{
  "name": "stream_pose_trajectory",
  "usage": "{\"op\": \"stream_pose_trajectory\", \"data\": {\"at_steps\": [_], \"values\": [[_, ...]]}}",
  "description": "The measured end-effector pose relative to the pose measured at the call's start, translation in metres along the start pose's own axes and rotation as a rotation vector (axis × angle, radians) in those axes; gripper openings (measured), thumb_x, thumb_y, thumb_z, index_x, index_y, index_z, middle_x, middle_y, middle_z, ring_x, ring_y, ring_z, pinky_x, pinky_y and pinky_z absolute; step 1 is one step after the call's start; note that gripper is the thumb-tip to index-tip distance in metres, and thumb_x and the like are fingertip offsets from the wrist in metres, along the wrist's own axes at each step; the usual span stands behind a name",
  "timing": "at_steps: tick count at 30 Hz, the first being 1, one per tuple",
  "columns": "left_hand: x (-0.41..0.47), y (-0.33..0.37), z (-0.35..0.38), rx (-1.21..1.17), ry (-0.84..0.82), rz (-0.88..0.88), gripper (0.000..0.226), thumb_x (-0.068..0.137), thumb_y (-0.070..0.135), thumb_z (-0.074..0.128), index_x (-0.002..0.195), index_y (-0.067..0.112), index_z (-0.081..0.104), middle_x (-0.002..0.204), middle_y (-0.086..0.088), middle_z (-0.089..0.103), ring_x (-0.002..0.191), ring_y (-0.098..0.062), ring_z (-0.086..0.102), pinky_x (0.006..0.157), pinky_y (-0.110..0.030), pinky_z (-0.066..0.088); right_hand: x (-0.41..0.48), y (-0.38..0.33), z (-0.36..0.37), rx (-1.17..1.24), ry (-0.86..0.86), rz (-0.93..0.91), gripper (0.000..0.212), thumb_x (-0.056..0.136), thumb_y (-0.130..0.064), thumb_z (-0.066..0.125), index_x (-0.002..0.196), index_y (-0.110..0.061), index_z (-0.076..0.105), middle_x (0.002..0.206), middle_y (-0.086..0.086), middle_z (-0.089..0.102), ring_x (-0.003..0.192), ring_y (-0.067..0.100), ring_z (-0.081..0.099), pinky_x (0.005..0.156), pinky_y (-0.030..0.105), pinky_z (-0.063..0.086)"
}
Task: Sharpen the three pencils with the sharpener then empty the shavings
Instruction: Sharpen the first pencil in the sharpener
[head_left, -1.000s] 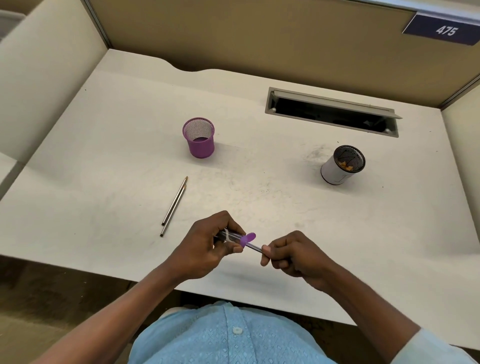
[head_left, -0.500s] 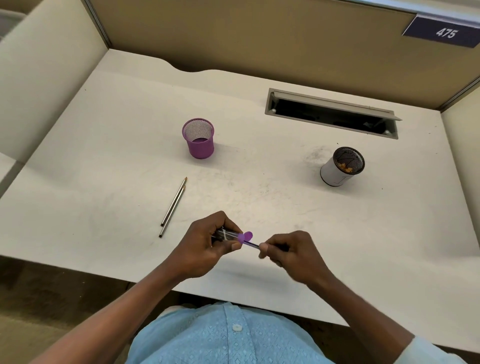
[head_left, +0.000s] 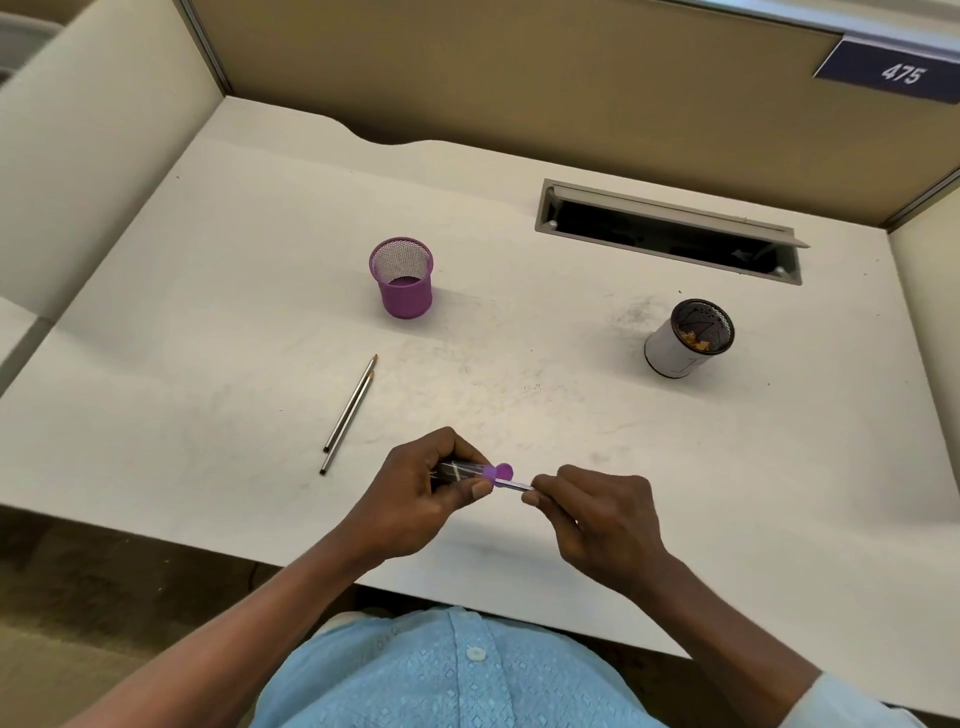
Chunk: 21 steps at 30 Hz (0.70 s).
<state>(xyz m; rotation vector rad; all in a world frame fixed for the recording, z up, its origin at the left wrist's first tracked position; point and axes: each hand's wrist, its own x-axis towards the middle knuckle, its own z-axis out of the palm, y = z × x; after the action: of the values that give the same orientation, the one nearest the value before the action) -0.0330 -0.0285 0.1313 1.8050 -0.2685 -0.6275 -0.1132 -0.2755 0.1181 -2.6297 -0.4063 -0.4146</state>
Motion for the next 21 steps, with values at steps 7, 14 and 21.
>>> {"op": "stream_pose_trajectory", "data": {"at_steps": [7,14,21], "values": [[-0.002,-0.002,-0.007,0.066,-0.07,0.104,0.021,0.089,0.0,0.087,0.104,0.009,0.075,0.093,0.0,0.08,0.08,-0.009,0.07,0.074,-0.016,0.053,0.028,0.01,-0.017,1.13,-0.778,1.049,0.033,0.096,-0.037,0.077,0.095,-0.005,0.085,0.058,0.002,0.049,0.047,0.012,0.026,0.043,0.02,0.021],[0.004,-0.002,-0.009,0.068,-0.019,0.04,0.014,0.093,0.012,0.087,0.102,0.015,0.077,0.09,0.002,0.079,0.076,-0.004,0.065,0.072,-0.018,0.052,0.014,0.005,-0.005,0.513,-0.13,0.338,0.014,0.083,-0.025,0.092,0.081,-0.02,0.079,0.068,-0.007,0.07,0.057,0.007,0.053,0.056,0.023,0.044],[0.007,0.002,-0.008,0.06,-0.024,0.078,0.018,0.091,0.007,0.088,0.102,0.014,0.076,0.092,-0.001,0.079,0.078,-0.009,0.067,0.073,-0.023,0.055,0.012,0.002,0.002,0.483,-0.19,0.367,0.021,0.097,-0.033,0.074,0.084,-0.018,0.081,0.057,-0.009,0.057,0.049,0.01,0.044,0.05,0.024,0.035]]}}
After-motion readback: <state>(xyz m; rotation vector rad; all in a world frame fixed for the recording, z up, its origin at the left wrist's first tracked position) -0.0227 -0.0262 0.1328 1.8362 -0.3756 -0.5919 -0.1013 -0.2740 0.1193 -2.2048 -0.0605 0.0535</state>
